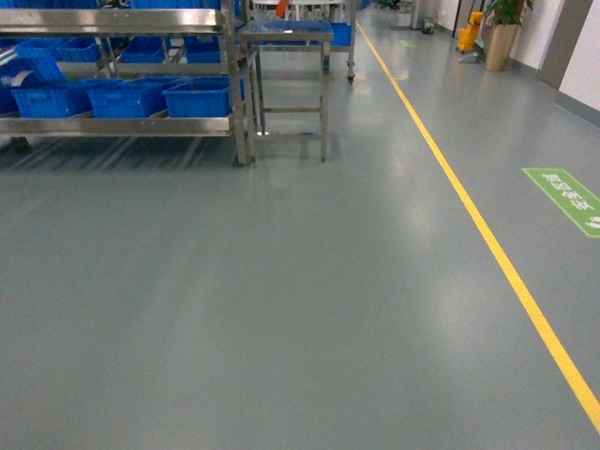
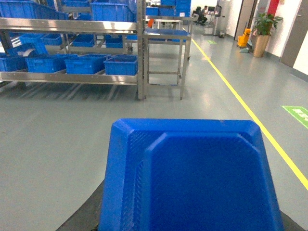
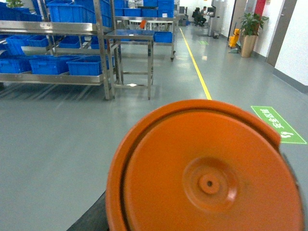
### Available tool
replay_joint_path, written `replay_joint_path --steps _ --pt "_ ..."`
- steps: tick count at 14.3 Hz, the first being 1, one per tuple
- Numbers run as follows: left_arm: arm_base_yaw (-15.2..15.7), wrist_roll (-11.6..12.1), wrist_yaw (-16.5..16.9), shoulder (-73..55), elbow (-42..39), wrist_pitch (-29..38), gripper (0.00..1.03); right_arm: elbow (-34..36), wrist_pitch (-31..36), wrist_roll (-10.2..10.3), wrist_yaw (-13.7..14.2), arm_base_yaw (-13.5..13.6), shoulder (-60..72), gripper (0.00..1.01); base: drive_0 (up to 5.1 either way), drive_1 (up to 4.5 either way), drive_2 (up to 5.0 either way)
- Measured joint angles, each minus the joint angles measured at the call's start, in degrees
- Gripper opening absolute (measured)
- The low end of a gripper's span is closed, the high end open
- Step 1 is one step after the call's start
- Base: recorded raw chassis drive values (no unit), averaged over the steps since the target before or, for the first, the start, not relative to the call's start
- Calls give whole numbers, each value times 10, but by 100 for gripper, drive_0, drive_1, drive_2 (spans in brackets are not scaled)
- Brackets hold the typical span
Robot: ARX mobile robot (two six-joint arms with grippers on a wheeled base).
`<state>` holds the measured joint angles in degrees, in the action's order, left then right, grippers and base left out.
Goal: Sort blue parts and orange caps into right shelf containers
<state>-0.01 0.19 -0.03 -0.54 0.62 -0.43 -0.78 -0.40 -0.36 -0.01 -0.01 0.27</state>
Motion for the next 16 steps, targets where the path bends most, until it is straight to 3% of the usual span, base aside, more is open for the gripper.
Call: replay_joint_path --steps 16 --pt "0 0 0 0 0 0 43 0 0 0 0 0 0 45 5 427 -418"
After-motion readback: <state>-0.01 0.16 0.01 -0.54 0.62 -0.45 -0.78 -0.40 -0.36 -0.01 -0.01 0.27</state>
